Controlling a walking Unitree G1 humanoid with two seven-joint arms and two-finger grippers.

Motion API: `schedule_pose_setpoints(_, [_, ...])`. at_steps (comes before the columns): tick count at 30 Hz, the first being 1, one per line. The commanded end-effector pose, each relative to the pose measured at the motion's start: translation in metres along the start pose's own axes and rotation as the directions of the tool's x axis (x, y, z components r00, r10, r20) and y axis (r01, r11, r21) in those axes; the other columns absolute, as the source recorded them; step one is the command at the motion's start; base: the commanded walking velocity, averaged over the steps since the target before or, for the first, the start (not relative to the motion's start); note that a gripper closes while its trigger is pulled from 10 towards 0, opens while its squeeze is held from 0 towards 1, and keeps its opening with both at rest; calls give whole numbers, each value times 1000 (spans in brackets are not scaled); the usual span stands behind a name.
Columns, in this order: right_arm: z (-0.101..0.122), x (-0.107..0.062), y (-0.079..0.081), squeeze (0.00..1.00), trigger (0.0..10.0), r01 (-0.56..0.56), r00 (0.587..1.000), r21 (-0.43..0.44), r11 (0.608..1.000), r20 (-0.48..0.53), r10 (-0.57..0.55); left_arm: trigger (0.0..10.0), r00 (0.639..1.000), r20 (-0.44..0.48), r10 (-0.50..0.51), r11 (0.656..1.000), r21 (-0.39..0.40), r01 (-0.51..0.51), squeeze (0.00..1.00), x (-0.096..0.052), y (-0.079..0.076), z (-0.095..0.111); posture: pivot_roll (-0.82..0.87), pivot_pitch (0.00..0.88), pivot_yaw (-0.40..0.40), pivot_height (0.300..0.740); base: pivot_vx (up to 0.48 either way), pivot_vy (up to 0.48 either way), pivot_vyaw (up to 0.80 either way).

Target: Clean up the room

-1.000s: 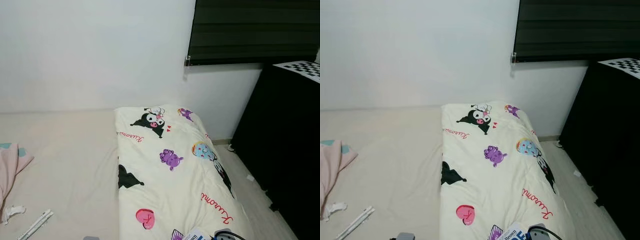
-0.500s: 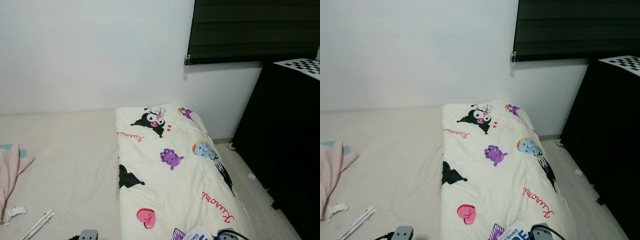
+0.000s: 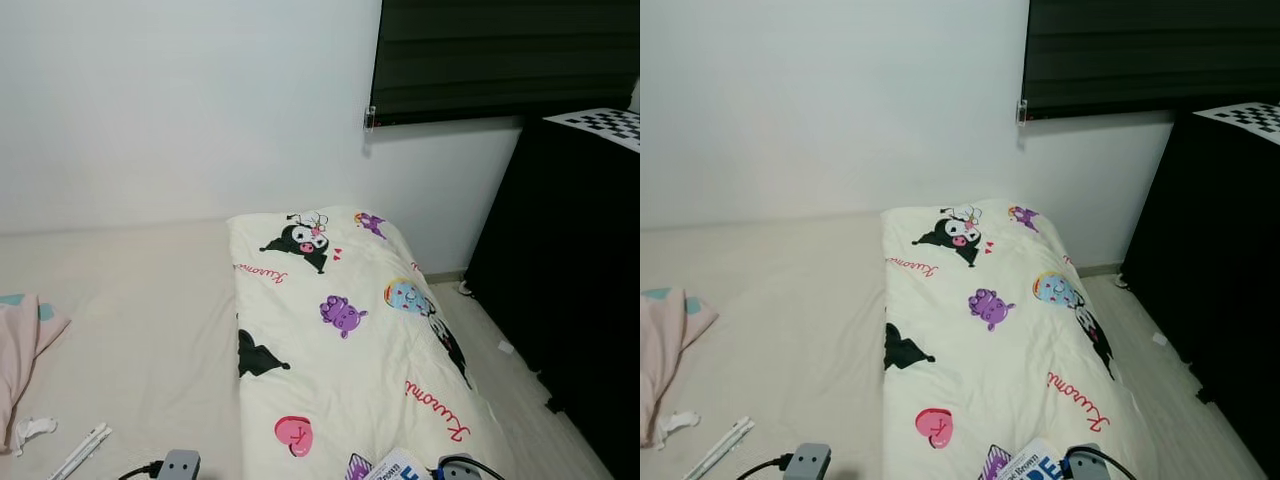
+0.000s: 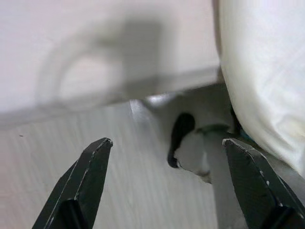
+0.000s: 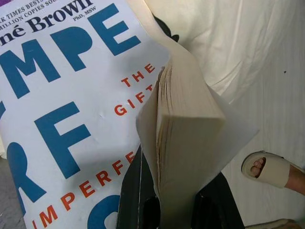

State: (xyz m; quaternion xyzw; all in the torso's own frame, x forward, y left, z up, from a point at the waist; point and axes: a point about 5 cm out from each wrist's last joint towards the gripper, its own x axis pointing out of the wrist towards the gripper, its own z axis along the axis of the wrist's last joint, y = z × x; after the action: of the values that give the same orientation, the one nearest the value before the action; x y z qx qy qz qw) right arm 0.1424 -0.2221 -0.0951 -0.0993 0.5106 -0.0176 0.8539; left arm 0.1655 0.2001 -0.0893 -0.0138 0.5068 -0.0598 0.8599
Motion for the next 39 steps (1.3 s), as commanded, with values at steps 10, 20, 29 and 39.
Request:
schedule_pose_setpoints(10, [-24,-4,15,0,10000,-36,995,14,999,-91,37,10000,1000,-18,19,1000,-3,-19,0,-3,8,-8,-28,0,9,740,0,0,0])
schedule_pose_setpoints(20, [-45,-9,13,0,10000,-32,991,15,999,-131,33,10000,997,-74,1,1000,-16,-2,0,-6,-1,-36,-48,0,-14,740,0,0,0])
schedule_pose_setpoints(29, [-46,-9,14,0,10000,-44,991,-11,999,-127,42,10000,998,-66,1,1000,-4,-1,0,-6,2,-34,-46,6,-22,740,0,0,0])
schedule_pose_setpoints(39, [-42,-8,17,0,10000,-50,992,-18,999,-119,47,10000,998,-64,9,1000,1,-9,0,-6,5,-31,-41,0,-26,740,0,0,0])
